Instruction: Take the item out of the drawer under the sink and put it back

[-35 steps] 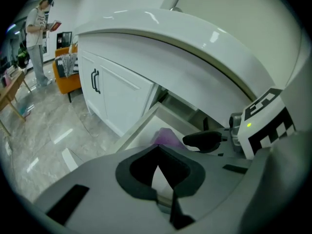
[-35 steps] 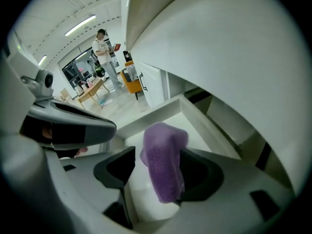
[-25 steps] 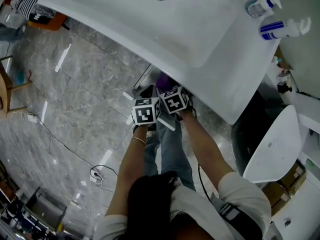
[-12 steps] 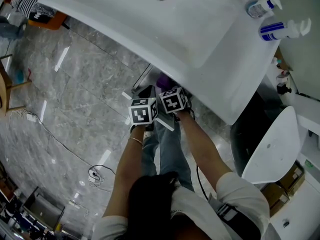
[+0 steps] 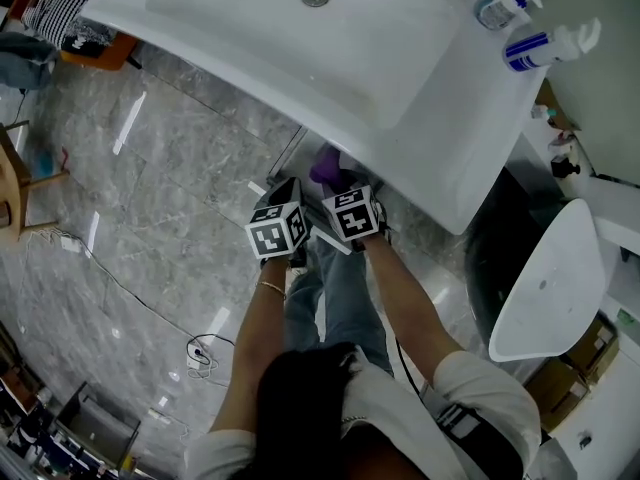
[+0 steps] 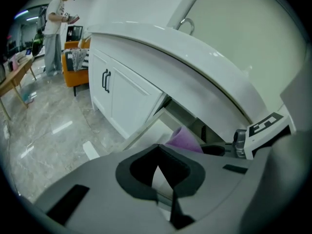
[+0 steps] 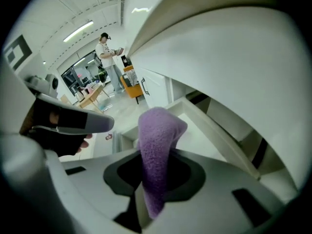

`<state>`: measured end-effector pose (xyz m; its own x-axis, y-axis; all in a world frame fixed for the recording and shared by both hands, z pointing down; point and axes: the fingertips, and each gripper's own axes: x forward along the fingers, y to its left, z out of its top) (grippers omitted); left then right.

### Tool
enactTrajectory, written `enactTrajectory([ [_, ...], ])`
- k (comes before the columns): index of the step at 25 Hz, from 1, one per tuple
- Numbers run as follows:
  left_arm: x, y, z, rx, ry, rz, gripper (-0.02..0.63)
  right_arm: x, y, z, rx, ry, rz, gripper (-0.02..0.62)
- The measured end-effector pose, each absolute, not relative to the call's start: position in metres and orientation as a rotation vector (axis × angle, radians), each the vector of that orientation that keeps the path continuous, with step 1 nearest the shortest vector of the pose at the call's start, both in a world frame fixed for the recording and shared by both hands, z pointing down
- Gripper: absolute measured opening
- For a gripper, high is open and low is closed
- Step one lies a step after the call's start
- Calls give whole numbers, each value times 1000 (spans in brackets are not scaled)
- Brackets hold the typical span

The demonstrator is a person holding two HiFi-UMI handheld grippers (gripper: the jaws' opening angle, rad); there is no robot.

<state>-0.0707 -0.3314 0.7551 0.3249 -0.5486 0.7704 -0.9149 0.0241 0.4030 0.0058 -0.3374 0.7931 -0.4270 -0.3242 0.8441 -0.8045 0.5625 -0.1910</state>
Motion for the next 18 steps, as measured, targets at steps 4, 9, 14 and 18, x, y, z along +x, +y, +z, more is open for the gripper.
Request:
enactTrajectory([
  [4,-69,-331,737,1701,-1337,507,5,5,-333,773,921,-2014,735,98],
  [9,-68,-336,710,1749,-1346,483,5,5,-333,742,958,-2032,673,98],
  [14,-68,-328,680,1795,-1357,454,5,2,-329,700,1000,-2081,618,98],
  [18,-66,-318,655,1851,-1349,439,5,-4,-317,671,1012,-2118,625,98],
])
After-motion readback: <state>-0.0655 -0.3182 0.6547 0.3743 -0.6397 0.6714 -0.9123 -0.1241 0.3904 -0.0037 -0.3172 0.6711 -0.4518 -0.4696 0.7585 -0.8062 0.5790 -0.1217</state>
